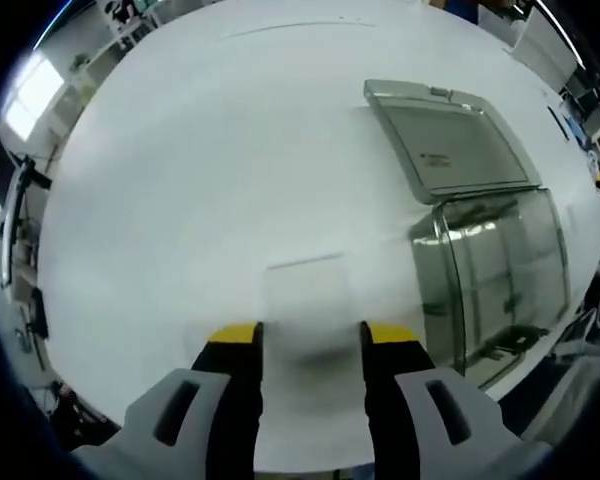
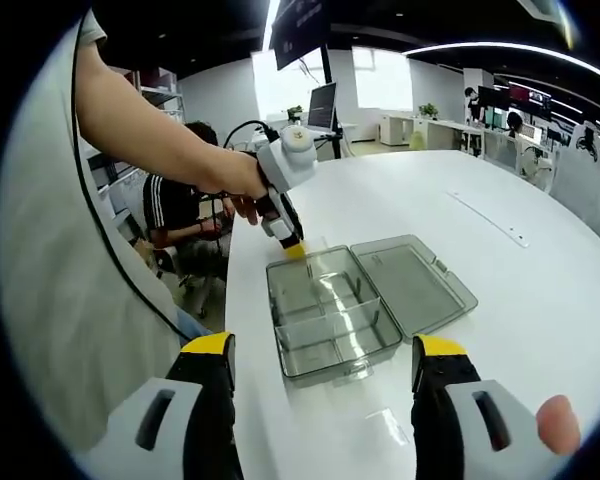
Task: Insert the divider into the dual guide fixture by aligning both edges with the guide slots and pushing it downward to the bottom, including one-sided entry, uneven engagement, binding, and posture correction.
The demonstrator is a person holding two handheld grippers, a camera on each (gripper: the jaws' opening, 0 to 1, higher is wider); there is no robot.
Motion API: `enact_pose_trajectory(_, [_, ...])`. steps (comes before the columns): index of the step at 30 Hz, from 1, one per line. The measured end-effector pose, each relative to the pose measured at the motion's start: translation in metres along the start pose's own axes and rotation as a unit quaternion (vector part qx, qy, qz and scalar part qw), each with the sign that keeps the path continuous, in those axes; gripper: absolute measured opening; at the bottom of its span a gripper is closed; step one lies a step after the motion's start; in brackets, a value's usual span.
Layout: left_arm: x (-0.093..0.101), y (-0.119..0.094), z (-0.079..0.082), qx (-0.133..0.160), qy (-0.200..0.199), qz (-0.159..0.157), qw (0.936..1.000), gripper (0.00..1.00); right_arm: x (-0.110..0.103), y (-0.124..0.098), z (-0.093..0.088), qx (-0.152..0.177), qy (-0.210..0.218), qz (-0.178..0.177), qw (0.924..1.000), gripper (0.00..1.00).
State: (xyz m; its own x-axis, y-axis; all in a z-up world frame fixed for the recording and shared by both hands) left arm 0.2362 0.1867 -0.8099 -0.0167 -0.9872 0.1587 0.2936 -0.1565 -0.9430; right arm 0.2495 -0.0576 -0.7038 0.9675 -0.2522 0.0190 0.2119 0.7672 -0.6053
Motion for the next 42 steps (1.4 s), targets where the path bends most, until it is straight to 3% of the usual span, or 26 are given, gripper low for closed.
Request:
enact_pose_trajectory(15, [0.0,0.0,-0.001,-0.004,0.002,-0.002,1.0,0.31,0.0,0.0,0.0,-0.001,0.001,-0.003,1.0,0.69])
enact_pose_trajectory(27, [-0.003,-0.004,0.002,0.015,0.03,-0.015,0.9993,0.29,0.003,-0.003,0.001,0.0,0.003,-0.008,1.0,0.68])
enact_pose_trajectory(42, [-0.005,-0.012,0.002,0.028,0.024,-0.032,0.9988,0.29,0.004,0.0,0.007,0.004,0.004,-0.007,1.0,0.68])
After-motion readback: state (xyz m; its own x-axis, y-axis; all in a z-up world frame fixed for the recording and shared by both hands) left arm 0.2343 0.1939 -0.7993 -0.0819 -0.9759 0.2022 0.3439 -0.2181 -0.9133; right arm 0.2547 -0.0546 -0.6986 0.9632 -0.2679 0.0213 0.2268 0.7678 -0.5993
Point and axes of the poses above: the point that each gripper's makers call its tool centre point, and the gripper's own axes: y roughly forward along the fingers, x roughly to its right, z roughly out of its top, the point moved 1 cm from there along -y, roughly backward along the fingers, and after that the axes turned 11 degrees about -z, right-handed, at the moved point
